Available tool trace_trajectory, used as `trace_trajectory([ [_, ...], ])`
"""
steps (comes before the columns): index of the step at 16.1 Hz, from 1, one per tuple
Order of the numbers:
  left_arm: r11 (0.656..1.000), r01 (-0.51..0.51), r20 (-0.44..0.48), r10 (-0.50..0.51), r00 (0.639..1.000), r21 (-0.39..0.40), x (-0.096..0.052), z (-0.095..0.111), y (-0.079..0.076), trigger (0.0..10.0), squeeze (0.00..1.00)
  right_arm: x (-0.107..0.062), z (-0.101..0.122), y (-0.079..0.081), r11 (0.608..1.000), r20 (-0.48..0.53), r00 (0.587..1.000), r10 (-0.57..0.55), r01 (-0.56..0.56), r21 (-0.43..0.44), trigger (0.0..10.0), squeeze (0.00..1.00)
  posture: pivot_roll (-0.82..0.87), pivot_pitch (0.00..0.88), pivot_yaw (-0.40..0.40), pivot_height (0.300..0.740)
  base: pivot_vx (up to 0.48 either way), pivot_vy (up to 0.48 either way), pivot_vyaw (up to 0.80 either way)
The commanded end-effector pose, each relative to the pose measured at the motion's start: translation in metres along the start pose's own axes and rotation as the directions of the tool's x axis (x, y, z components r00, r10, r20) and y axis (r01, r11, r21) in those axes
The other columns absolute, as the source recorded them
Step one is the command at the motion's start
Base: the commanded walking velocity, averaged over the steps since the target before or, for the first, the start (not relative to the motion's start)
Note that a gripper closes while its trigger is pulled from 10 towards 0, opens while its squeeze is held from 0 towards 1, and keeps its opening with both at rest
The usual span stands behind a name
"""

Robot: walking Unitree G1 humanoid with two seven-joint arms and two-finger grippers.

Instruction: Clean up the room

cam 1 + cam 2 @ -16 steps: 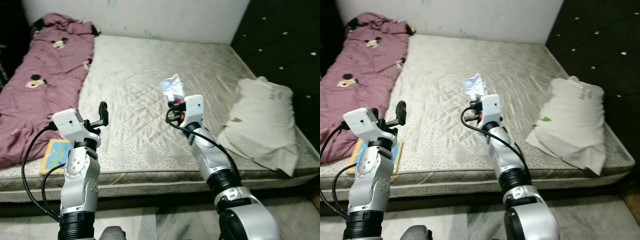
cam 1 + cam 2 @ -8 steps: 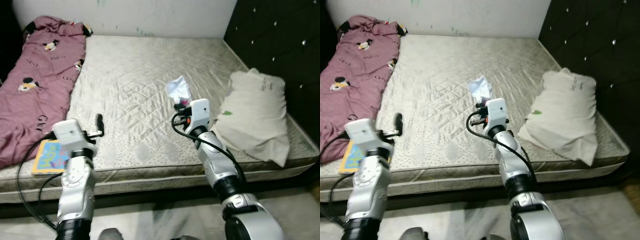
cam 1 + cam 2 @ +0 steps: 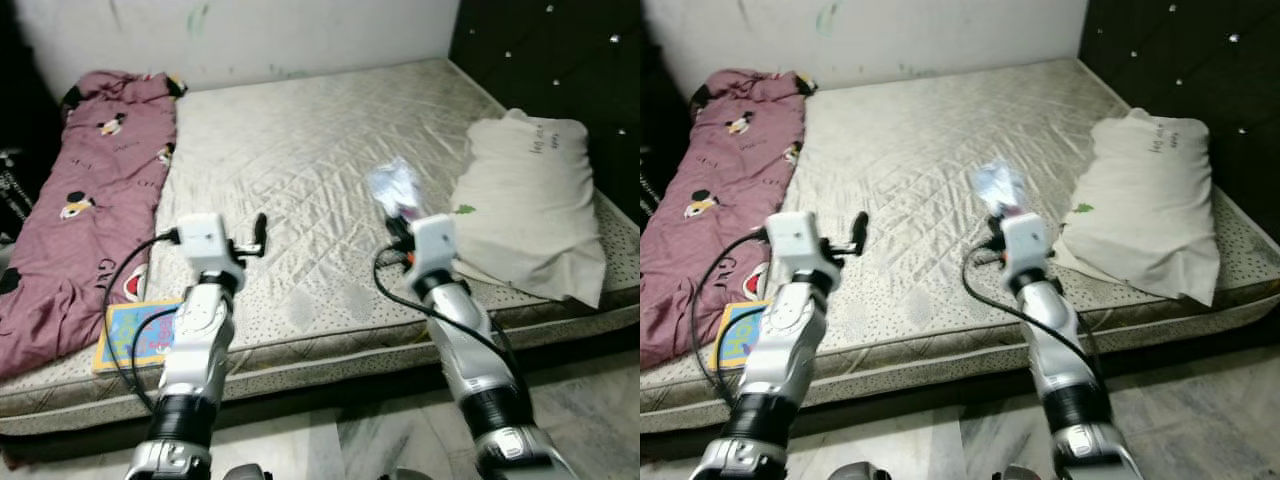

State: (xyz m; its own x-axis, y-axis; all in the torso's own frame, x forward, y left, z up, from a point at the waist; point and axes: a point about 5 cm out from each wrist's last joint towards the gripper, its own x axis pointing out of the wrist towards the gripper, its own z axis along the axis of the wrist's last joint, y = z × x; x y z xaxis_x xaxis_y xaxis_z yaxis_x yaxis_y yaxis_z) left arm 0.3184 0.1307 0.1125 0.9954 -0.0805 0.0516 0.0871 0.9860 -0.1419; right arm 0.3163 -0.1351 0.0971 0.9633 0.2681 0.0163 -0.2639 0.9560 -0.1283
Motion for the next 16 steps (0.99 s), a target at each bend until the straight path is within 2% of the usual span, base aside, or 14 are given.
trace_trajectory([
  [1, 1.0, 0.004, 0.038, -0.005, 0.999, 0.007, 0.002, 0.009, 0.005, 10.0, 0.0, 0.002, 0.009, 0.007, 1.0, 0.004, 1.0, 0.023, -0.023, -0.006, 10.0, 0.0, -0.08, 0.0, 0.106, 0.74, 0.0, 0.0, 0.0],
  [3, 0.997, -0.033, 0.023, 0.031, 0.999, 0.072, -0.01, 0.003, 0.019, 10.0, 0.0, 0.001, 0.019, 0.022, 0.993, 0.042, 0.994, 0.098, -0.1, 0.056, 10.0, 0.0, -0.05, 0.0, 0.095, 0.74, 0.0, 0.0, 0.0],
  [6, 0.992, -0.065, -0.008, 0.066, 0.998, 0.108, -0.028, -0.006, 0.032, 10.0, 0.0, 0.003, 0.028, 0.043, 0.993, 0.062, 0.992, 0.113, -0.114, 0.007, 10.0, 0.0, -0.01, 0.0, 0.077, 0.74, 0.0, 0.0, 0.0],
  [8, 0.992, -0.082, -0.006, 0.083, 0.997, 0.09, -0.035, -0.01, 0.038, 10.0, 0.0, 0.013, 0.027, 0.037, 0.998, 0.068, 0.996, 0.062, -0.063, 0.019, 10.0, 0.0, 0.02, 0.0, 0.035, 0.74, 0.0, 0.0, 0.0],
  [10, 0.988, -0.138, 0.028, 0.137, 0.99, 0.062, -0.04, -0.006, 0.043, 10.0, 0.0, 0.024, 0.024, 0.015, 0.989, 0.026, 0.997, -0.077, 0.073, 0.128, 10.0, 0.0, 0.05, 0.0, -0.015, 0.74, 0.0, 0.0, 0.0],
  [11, 0.988, -0.144, 0.04, 0.142, 0.989, 0.048, -0.042, -0.004, 0.043, 10.0, 0.0, 0.026, 0.024, 0.016, 0.989, 0.015, 0.997, -0.073, 0.07, 0.133, 10.0, 0.0, 0.06, 0.0, -0.032, 0.74, 0.0, 0.0, 0.0],
  [13, 0.987, -0.156, 0.054, 0.154, 0.987, 0.033, -0.047, -0.002, 0.042, 10.0, 0.0, 0.027, 0.024, 0.029, 0.991, 0.012, 1.0, 0.017, -0.019, 0.13, 10.0, 0.0, 0.08, 0.0, -0.05, 0.74, 0.0, 0.0, 0.0],
  [16, 0.985, -0.17, 0.036, 0.169, 0.985, 0.021, -0.054, -0.003, 0.049, 10.0, 0.0, 0.026, 0.021, 0.033, 0.991, 0.004, 1.0, 0.0, -0.001, 0.133, 10.0, 0.0, 0.09, 0.0, -0.033, 0.74, 0.0, 0.0, 0.0],
])
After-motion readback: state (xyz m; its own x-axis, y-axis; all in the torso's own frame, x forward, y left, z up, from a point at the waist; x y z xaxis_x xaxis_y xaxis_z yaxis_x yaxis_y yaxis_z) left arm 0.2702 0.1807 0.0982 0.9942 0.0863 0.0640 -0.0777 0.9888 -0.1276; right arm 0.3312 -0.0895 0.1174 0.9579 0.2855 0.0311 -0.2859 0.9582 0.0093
